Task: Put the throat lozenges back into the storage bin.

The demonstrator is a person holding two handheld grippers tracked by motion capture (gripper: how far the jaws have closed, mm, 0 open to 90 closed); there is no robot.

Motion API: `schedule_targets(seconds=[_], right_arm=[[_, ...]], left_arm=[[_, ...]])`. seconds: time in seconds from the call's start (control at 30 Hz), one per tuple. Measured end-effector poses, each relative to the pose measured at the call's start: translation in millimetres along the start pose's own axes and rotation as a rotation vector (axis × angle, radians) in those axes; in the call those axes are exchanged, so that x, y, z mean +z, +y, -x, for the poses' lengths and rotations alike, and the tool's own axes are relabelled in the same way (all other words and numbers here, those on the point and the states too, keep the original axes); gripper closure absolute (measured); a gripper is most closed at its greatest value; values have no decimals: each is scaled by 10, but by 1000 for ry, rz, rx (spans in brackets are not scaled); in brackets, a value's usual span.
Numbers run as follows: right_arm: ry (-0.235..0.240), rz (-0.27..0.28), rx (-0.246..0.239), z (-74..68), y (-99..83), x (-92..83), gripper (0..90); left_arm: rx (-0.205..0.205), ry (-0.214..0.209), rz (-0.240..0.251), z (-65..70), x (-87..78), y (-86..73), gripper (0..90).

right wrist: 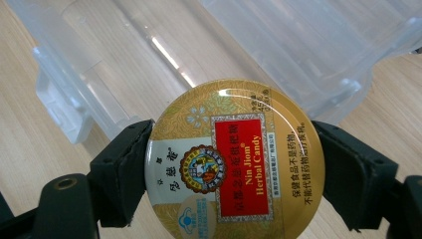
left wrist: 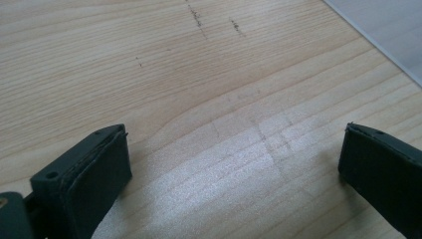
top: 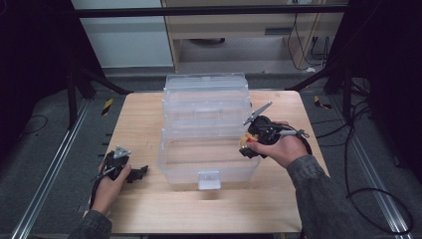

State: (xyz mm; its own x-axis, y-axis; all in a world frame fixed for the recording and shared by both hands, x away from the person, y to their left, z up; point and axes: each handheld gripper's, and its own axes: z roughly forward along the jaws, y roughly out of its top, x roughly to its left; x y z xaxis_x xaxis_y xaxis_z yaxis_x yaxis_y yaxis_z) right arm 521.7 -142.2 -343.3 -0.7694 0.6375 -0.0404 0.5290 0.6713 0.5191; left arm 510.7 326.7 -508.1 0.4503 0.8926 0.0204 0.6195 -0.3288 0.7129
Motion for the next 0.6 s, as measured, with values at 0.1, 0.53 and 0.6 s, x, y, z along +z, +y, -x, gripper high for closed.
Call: schedule_targets(seconds=[0.1,0.53,0.6], right_arm=[[0,-2,0,-10,-2,57,210],[31,-24,15,-62,-9,272,209],[32,-25,21,-60,-15,286,209]], left_arm=[[-1,0,0,0,0,0,0],[6,-3,-3,-3,-1,1,0],[6,-3,-3,-3,-1,1,0]])
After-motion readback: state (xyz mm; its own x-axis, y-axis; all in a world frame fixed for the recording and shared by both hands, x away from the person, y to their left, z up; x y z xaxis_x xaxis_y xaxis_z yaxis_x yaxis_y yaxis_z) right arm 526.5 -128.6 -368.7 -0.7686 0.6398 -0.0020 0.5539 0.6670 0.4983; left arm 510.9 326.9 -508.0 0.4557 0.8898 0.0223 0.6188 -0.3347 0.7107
